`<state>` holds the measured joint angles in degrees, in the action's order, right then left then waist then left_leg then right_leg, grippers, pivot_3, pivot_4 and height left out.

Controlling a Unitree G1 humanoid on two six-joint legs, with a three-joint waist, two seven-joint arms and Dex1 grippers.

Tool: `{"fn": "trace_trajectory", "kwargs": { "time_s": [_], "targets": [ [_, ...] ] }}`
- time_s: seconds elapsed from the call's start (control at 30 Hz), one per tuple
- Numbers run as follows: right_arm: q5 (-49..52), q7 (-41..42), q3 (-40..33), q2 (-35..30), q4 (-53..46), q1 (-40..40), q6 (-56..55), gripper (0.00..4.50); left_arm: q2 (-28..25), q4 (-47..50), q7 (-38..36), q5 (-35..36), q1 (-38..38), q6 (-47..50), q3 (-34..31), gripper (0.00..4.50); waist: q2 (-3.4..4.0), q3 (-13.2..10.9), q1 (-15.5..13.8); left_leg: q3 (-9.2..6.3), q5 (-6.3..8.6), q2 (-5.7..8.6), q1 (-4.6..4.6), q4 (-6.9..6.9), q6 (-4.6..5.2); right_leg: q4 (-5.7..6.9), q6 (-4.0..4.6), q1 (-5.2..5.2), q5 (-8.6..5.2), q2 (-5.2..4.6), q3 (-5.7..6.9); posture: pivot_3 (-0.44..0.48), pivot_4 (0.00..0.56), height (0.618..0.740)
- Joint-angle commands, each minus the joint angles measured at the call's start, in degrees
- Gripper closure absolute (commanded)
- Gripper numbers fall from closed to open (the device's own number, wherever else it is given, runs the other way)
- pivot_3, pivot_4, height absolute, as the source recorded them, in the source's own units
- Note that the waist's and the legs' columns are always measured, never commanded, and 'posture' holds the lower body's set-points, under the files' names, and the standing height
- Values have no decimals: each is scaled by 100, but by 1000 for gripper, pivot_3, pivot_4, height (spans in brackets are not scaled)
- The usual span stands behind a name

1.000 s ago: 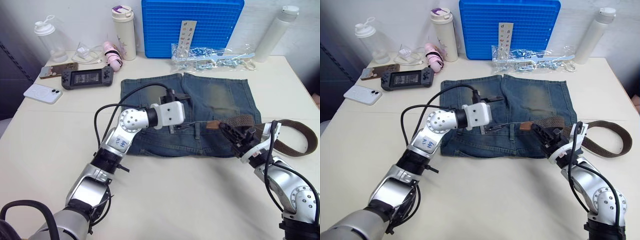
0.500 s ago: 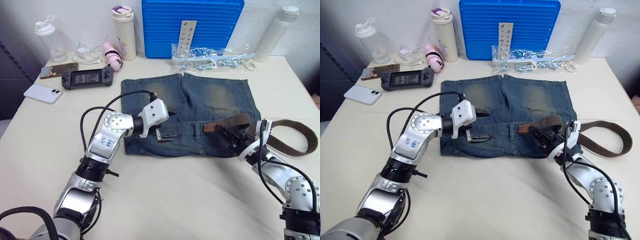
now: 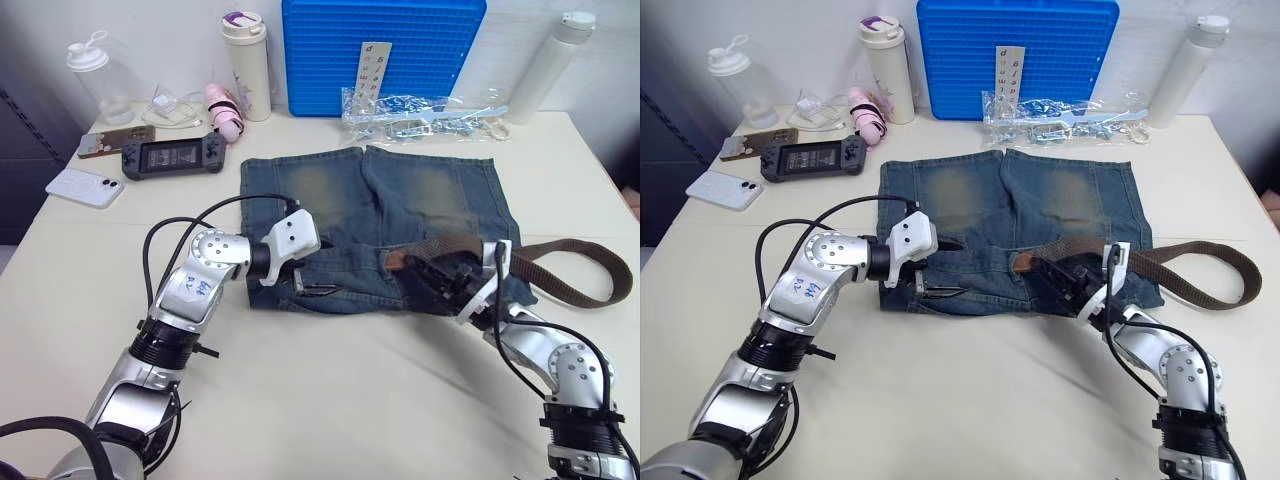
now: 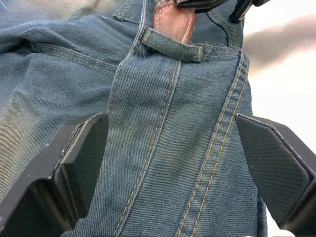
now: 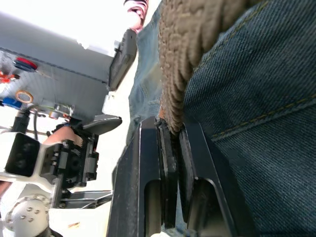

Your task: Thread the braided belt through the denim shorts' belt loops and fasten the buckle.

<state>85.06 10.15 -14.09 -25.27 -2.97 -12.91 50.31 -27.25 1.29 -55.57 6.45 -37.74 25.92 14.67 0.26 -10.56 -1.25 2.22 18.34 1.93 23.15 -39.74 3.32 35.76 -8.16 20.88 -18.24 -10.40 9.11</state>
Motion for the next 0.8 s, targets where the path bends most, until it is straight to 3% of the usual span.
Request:
{"fn": "trace_trajectory", "kwargs": {
  "time_s": [0.03, 0.2, 0.43, 0.8],
  "targets": [
    [-977, 448, 273, 51, 135, -246, -292, 4500, 18, 107, -28, -53, -8, -281, 103, 49, 1, 0, 6, 1, 0, 0, -1, 2, 0, 0, 0, 1, 0, 0, 0, 0, 150, 689],
    [-2343, 952, 459, 11, 479, -497, -942, 4500, 138, 76, 41, -68, -72, -491, 140, 49, 0, 1, -4, 3, 0, 1, -4, 0, -1, 0, 0, -3, 0, 0, -2, 0, 150, 689],
    [-1537, 1273, 112, 93, 254, -329, 127, 4500, 246, -223, 447, -520, -109, -1163, 279, 49, 0, 1, -26, -11, 0, 4, -5, -2, 0, 0, 0, -14, 0, -2, 1, 0, 150, 689],
    [-509, -585, -314, 1274, 520, -536, 993, 4500, 1127, -1464, 1563, -1485, -346, -3147, 631, 49, -3, 7, 76, -5, 1, -5, -27, 17, -8, 1, 0, -17, 0, 5, 2, 0, 150, 689]
  ]
}}
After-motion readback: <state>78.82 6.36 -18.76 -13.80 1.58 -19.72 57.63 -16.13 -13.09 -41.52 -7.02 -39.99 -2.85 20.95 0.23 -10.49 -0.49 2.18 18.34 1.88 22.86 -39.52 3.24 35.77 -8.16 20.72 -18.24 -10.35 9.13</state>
